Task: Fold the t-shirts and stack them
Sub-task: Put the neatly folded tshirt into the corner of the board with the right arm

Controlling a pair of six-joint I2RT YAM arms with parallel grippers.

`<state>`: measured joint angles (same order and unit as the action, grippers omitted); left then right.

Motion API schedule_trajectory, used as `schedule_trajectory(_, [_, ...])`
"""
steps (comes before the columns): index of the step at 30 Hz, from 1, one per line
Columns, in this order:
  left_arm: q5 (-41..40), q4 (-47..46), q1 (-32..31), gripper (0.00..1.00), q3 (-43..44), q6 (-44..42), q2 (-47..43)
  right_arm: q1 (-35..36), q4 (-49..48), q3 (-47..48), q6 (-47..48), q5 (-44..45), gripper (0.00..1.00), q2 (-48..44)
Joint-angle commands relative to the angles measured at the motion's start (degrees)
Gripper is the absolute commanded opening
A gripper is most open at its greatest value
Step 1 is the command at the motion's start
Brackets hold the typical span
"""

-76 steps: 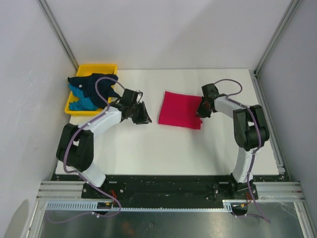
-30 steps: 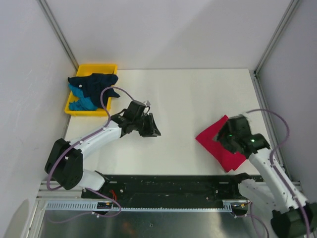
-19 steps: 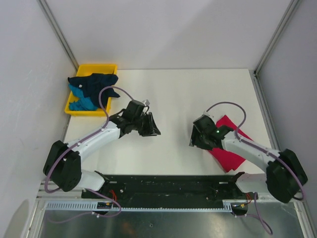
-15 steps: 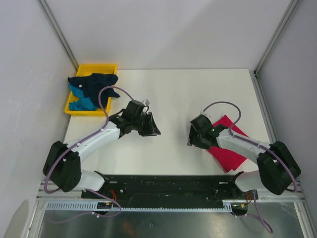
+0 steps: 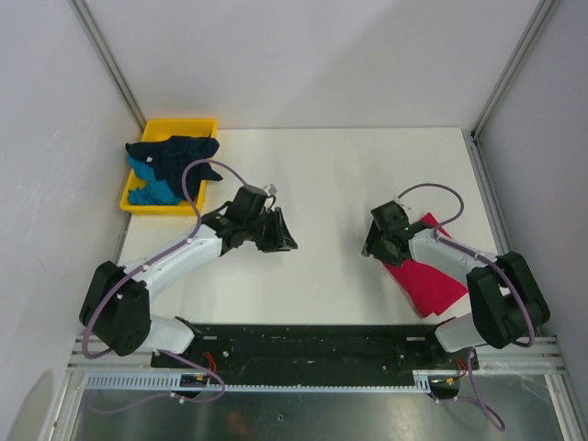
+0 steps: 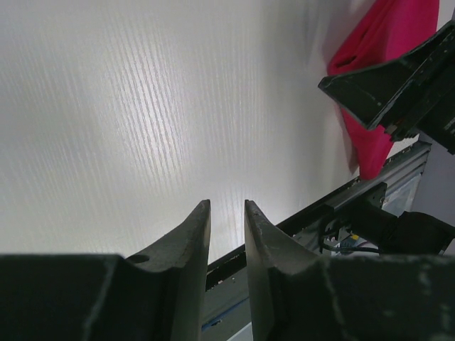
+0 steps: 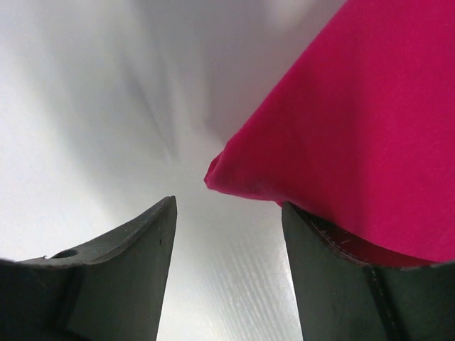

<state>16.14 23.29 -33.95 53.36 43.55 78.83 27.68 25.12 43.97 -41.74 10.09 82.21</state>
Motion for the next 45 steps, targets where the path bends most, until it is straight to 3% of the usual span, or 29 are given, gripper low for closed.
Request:
schedule_trajectory(1, [-0.6,-0.3,0.3,0.30,2.0,0.3,-0.8,-4.4,0.0,1.7,1.6,2.5,0.65,-0.8])
schedule_trajectory(16, [-0.6,-0.3,0.3,0.30,2.2,0.3,-1.1,-17.5,-6.8,1.8,3.4,-5.5,0.65,2.6])
schedule_trajectory(33, [-0.9,-0.3,0.3,0.30,5.2,-0.1,2.0,-25.3,-10.4,6.5,4.7,-8.5,0.65,10.4])
schedule_trajectory(45, [-2.5,-0.1,0.4,0.32,6.1,-1.7,1.7,-20.7,-4.7,11.2,5.3,-11.9,0.68,4.9])
